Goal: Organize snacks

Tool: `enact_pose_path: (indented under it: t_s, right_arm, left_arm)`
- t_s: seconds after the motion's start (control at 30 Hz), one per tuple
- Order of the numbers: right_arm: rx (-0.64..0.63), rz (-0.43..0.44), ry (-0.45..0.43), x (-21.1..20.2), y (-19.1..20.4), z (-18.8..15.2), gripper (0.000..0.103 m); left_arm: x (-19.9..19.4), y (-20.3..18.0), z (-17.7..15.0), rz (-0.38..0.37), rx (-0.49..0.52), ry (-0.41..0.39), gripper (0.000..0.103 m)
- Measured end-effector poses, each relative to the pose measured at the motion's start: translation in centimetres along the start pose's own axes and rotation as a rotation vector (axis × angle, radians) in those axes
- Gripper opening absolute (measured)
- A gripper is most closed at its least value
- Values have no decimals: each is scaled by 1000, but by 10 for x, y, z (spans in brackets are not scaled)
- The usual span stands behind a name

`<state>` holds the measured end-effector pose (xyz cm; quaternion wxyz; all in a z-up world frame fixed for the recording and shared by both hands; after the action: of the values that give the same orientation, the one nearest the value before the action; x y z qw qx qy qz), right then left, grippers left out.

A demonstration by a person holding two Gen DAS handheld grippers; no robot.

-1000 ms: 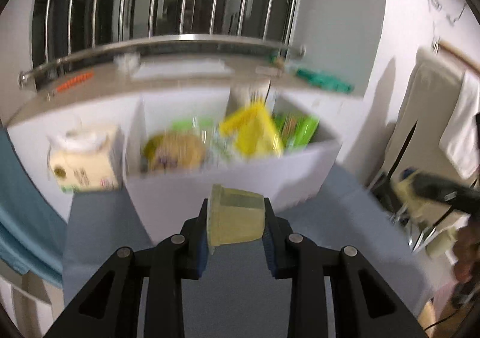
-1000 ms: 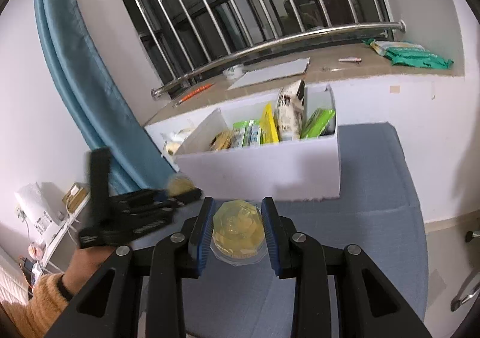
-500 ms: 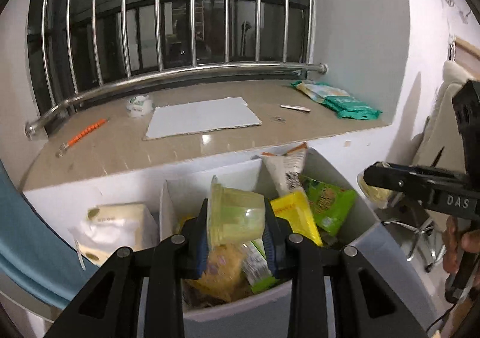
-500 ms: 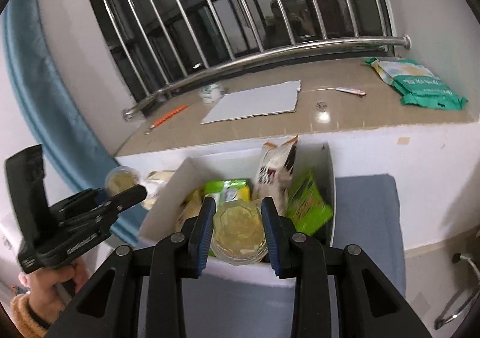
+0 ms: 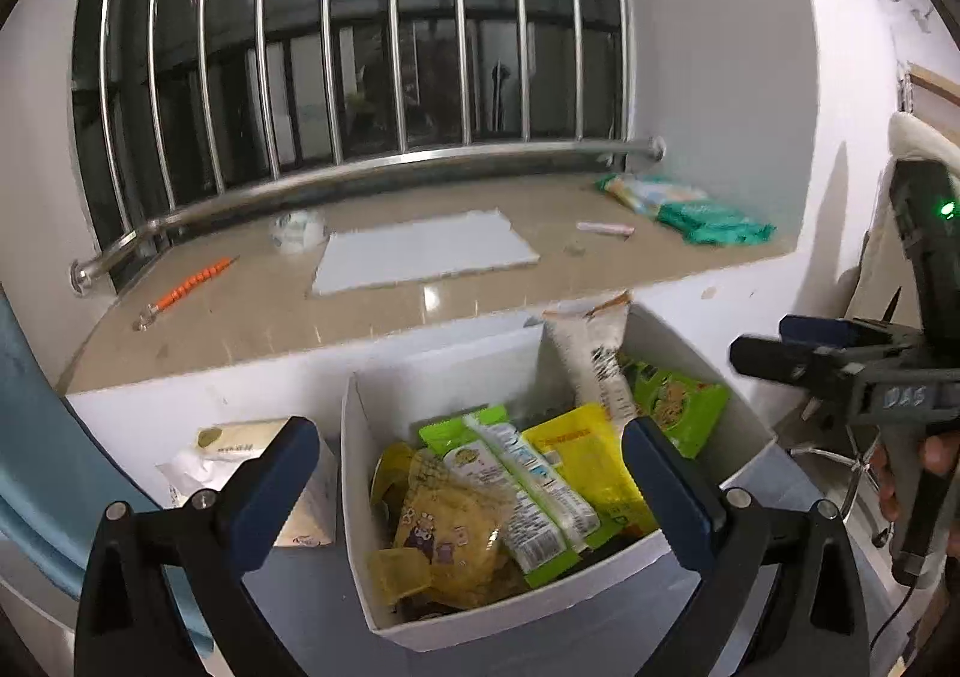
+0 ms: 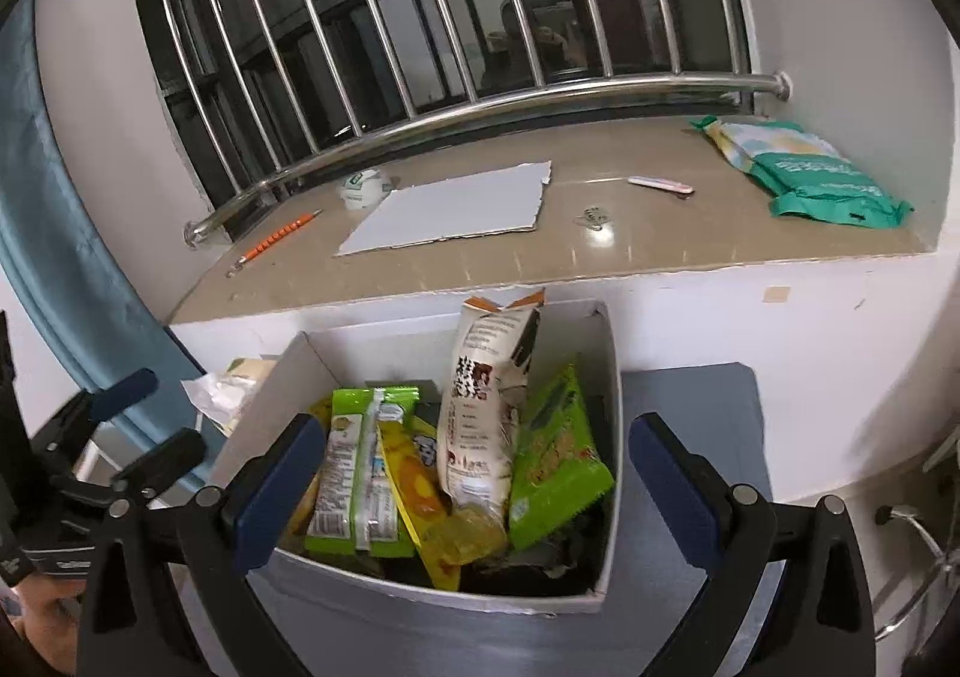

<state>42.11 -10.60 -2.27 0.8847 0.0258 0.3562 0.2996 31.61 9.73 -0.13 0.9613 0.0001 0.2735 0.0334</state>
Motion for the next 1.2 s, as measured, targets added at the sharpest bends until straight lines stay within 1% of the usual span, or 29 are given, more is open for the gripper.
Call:
enact_pose_path:
  t_s: [0.1, 0.2, 0.27, 0.3, 0.37, 0.43, 0.5, 0.57, 0.6, 0.7, 0.77, 0.87, 0.97, 1.07, 1.13, 1.2]
  right_arm:
    - [-52, -45, -28, -12, 4, -5, 103]
    - [-110, -70, -88, -32, 11, -10, 103]
    - [-117, -81, -120, -47, 15, -12, 103]
    - [-118, -82, -133, -58, 19, -15, 103]
    - [-118, -55, -139, -73, 23, -19, 103]
    - [-112, -5, -156, -92, 28, -26, 103]
    - [-99, -1, -186, -114, 31, -39, 103]
    - [-96, 23, -218, -130, 33, -51, 103]
    - [-94, 56, -210, -138, 34, -60, 103]
    - [-102, 95, -196, -156, 39, -83, 103]
    - [-111, 99, -192, -167, 43, -96, 103]
    - [-119, 101, -173, -183, 50, -115, 103]
    - [-151, 91, -172, -197, 59, -136, 103]
    - [-176, 60, -152, -203, 63, -152, 103]
    - [-151, 42, -156, -209, 61, -166, 103]
    - [-115, 58, -149, -213, 56, -177, 103]
  left_arm:
    - [-20, -6, 0, 1, -16, -43, 103]
    - [-39, -12, -3, 10, -49, -51, 103]
    - [-52, -14, -5, 4, -64, -57, 103]
    - [-58, -16, -7, -2, -74, -45, 103]
    - [-76, -19, -12, -20, -97, -43, 103]
    - [-96, -23, -18, -11, -99, -46, 103]
    - [-115, -28, -27, -5, -112, -48, 103]
    - [-135, -34, -39, -21, -119, -54, 103]
    - [-145, -37, -44, -14, -128, -61, 103]
    - [-166, -47, -60, 14, -132, -65, 103]
    - [-180, -53, -71, 6, -151, -77, 103]
    - [-194, -58, -88, -15, -194, -82, 103]
    - [-200, -64, -106, 22, -205, -66, 103]
    - [-209, -68, -125, -4, -226, -64, 103]
    - [-210, -69, -130, -2, -224, -57, 103]
    - [-211, -69, -130, 8, -221, -50, 103]
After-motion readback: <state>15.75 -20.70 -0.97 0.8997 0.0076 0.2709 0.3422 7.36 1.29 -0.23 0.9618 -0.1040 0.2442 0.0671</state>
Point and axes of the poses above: each gripper's, at about its wrist camera, not at the fingertips, and x roughly the way its jaws point, y to its left, z to its top, the point moved 3 cm from there along x, roughly the way its jaws point, and after that the axes turned 2 degrees about -z, right-handed, at the moved point
